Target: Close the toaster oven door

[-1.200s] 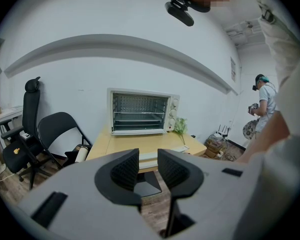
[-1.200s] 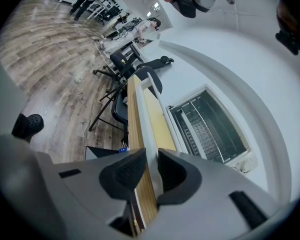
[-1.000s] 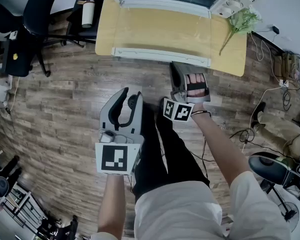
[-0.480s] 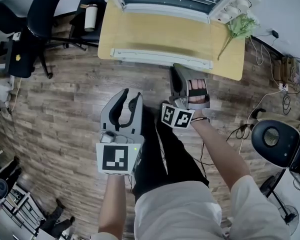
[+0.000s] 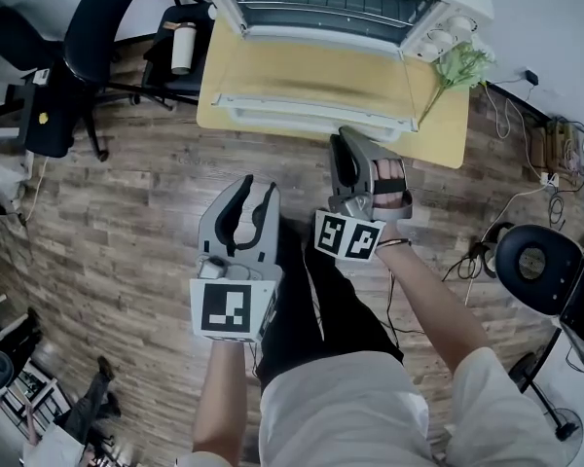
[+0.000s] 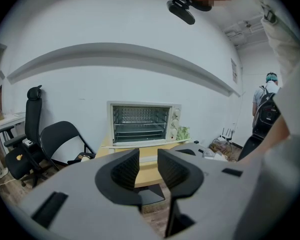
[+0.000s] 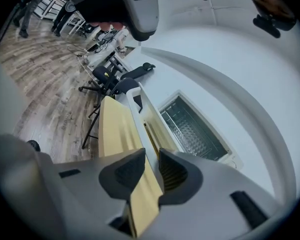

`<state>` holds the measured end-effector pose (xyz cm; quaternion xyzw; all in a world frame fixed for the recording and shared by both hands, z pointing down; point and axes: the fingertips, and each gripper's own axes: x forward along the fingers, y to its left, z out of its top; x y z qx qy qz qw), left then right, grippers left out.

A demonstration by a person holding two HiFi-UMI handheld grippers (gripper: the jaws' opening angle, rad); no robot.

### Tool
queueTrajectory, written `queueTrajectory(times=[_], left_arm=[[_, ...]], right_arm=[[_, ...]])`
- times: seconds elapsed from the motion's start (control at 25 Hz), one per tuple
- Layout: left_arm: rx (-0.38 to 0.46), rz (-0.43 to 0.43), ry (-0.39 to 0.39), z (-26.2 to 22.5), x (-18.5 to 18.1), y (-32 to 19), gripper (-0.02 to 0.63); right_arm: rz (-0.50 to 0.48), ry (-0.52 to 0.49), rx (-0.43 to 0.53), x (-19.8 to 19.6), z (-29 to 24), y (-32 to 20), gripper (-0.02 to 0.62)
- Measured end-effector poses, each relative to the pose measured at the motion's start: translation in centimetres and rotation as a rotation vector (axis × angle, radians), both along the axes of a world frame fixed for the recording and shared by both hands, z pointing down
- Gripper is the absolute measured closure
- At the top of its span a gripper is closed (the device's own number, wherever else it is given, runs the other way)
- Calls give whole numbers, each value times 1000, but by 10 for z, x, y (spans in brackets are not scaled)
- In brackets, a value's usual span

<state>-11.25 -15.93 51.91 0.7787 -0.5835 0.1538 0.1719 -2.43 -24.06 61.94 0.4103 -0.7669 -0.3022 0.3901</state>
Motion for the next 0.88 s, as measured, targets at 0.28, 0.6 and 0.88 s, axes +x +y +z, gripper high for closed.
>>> queueTrajectory(times=[0.28, 0.6, 0.88], left_arm=[[40, 6, 6, -27, 0, -8, 511], [82, 9, -12, -54, 0, -11, 512], [104, 3, -19, -72, -3, -9, 511]], right_arm=[[-4, -26, -71, -2, -21, -10, 522], [5, -59, -93, -2, -43, -21, 522], [-22, -53, -175, -3, -52, -25, 522]])
